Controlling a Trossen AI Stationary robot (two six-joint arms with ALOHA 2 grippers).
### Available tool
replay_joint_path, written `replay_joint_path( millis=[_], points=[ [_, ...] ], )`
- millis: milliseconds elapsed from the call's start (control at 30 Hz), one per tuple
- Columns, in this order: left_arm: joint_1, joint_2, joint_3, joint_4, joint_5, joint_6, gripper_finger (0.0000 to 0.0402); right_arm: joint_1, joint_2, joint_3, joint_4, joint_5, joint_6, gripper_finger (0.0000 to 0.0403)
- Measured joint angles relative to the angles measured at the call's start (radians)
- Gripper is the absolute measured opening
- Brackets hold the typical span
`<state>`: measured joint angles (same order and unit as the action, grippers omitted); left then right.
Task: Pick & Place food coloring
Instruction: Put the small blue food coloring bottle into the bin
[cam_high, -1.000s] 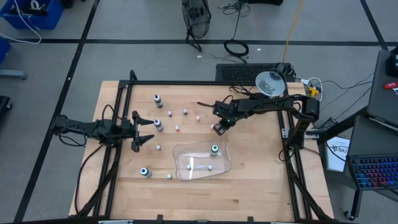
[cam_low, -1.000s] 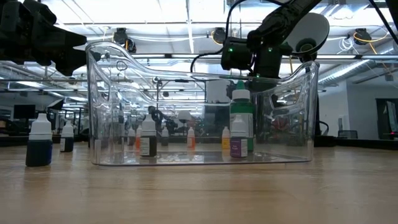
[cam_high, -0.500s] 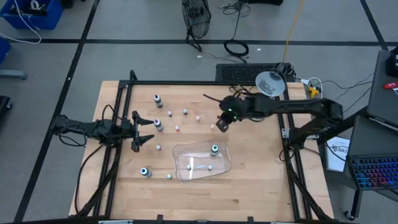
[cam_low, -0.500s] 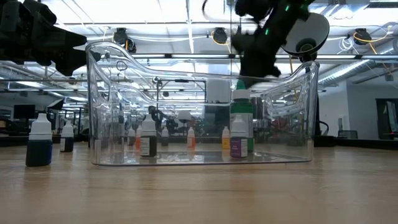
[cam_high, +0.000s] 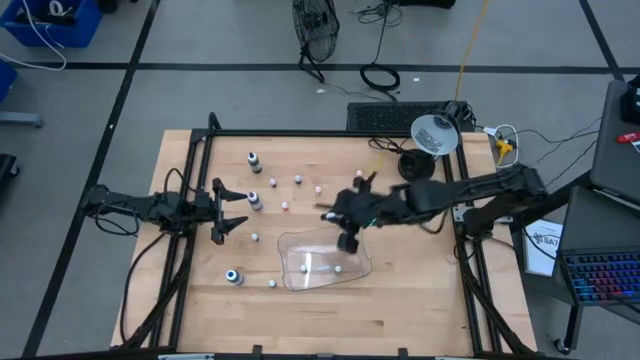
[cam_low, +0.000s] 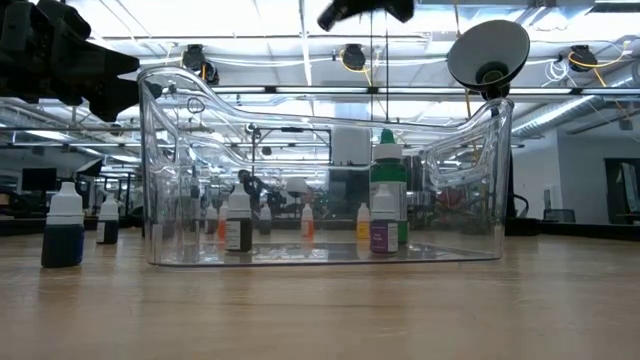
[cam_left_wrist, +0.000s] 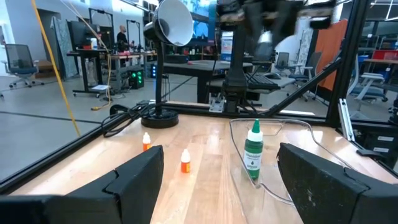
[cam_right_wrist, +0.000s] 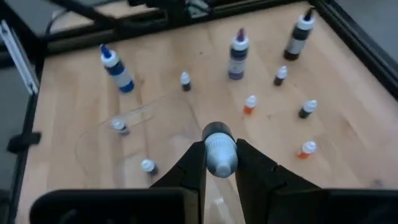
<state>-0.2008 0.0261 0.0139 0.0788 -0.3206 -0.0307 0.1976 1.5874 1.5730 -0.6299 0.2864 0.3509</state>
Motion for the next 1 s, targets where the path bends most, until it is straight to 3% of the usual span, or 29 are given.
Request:
replay_joint_path(
  millis=[167,267,600,1000],
  points=[
    [0.0,0.0,0.0,0.001,0.0,0.0,0.031,0.044,0.222,0.289,-0.28,-0.03,0.0,0.0049],
    [0.0,0.0,0.0,0.0,0.0,0.0,0.031,0.046,0.337,0.372,-0.391,-0.062,0.001,0.0049],
    [0.0,0.0,0.0,0.0,0.0,0.0,0.031,0.038,0.562,0.367,-0.426,-0.134,0.004,0.0049],
    [0.0,0.0,0.0,0.0,0.0,0.0,0.031,0.033,0.667,0.367,-0.385,-0.206,0.0,0.0049]
  ],
)
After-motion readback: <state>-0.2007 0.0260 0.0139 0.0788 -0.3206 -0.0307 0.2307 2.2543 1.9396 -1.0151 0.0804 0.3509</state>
